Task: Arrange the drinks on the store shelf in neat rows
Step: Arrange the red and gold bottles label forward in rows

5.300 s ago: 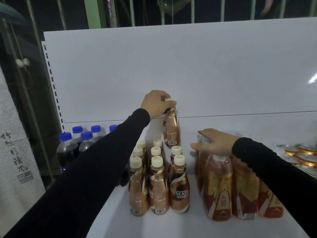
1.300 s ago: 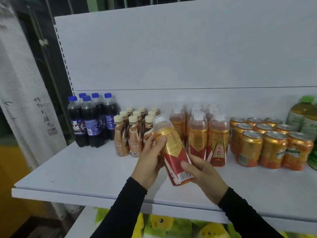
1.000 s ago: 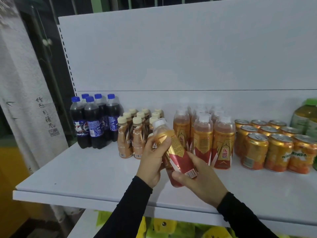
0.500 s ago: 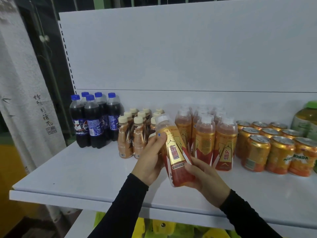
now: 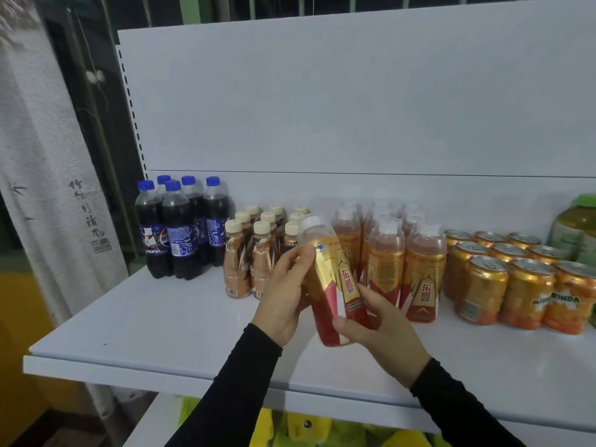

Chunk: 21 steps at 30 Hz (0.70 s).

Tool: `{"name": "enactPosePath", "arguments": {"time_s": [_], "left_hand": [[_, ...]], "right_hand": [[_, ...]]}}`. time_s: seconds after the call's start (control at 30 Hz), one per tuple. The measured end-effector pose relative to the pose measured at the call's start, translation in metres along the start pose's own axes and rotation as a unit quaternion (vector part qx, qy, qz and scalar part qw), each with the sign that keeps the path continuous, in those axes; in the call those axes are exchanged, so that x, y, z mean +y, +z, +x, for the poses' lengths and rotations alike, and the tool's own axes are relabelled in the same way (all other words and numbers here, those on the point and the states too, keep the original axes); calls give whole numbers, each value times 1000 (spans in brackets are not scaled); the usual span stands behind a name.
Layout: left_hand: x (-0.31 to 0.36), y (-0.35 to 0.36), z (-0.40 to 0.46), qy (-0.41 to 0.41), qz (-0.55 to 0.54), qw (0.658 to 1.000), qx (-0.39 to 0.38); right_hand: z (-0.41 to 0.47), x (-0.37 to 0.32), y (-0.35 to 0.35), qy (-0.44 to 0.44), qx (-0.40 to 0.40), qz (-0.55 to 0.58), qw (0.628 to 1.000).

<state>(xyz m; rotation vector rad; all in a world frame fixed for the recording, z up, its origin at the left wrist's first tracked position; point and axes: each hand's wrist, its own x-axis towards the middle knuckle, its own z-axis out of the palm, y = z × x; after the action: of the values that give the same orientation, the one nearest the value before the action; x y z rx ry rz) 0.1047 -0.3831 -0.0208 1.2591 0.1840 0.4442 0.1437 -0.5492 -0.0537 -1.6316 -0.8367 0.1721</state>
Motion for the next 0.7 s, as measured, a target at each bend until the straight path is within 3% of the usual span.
{"name": "enactPosePath", "arguments": {"time_s": [0.13, 0.23, 0.37, 0.43, 0.57, 0.7], "left_hand": [[1, -3, -1, -22, -32, 999, -20], [1, -3, -1, -21, -31, 999, -10], [3, 2, 0, -14, -28, 999, 22], [3, 4, -1, -1, -15, 1000, 28], [6, 1, -1, 20, -17, 1000, -4], [9, -2, 1, -6, -72, 996, -58]], "right_hand": [[-1, 3, -4, 46, -68, 158, 984], [-2, 2, -3, 66, -80, 192, 976], [-2, -7, 4, 2, -31, -44, 999], [-1, -7, 5, -17, -4, -75, 997], [-1, -2, 0, -5, -42, 43, 998], [-1, 0, -5, 44, -104, 200, 973]]}}
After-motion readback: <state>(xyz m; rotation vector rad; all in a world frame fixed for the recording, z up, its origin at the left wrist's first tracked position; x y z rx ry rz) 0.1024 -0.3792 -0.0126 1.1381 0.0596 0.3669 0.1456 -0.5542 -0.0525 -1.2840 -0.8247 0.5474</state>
